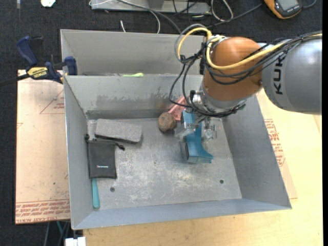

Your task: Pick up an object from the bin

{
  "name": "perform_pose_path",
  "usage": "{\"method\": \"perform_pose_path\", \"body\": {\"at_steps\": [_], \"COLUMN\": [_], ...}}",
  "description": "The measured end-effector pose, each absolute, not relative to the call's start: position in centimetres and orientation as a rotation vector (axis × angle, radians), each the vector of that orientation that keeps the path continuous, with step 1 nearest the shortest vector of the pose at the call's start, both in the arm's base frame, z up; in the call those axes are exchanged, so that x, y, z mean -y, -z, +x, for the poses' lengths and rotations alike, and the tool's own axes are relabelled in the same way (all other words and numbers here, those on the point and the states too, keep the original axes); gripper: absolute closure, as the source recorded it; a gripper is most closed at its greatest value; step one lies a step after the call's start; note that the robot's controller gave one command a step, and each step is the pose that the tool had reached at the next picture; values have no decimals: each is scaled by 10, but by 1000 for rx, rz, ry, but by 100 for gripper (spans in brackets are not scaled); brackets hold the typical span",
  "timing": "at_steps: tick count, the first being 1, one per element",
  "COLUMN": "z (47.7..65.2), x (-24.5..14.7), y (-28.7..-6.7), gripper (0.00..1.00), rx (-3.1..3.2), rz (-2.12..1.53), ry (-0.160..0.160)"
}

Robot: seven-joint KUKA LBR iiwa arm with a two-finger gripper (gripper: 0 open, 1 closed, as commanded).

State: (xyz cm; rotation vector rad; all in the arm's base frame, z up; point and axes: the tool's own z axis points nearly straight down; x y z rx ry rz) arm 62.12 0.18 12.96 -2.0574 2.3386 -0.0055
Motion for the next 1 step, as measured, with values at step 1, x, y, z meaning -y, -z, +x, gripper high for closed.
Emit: {"method": "perform_pose_path", "body": {"at_steps": [1], "z": [624], "x": [-6], "y": [-214], "gripper": [100], "rx": [-2271], "rz": [-2127], "ry": [8]}}
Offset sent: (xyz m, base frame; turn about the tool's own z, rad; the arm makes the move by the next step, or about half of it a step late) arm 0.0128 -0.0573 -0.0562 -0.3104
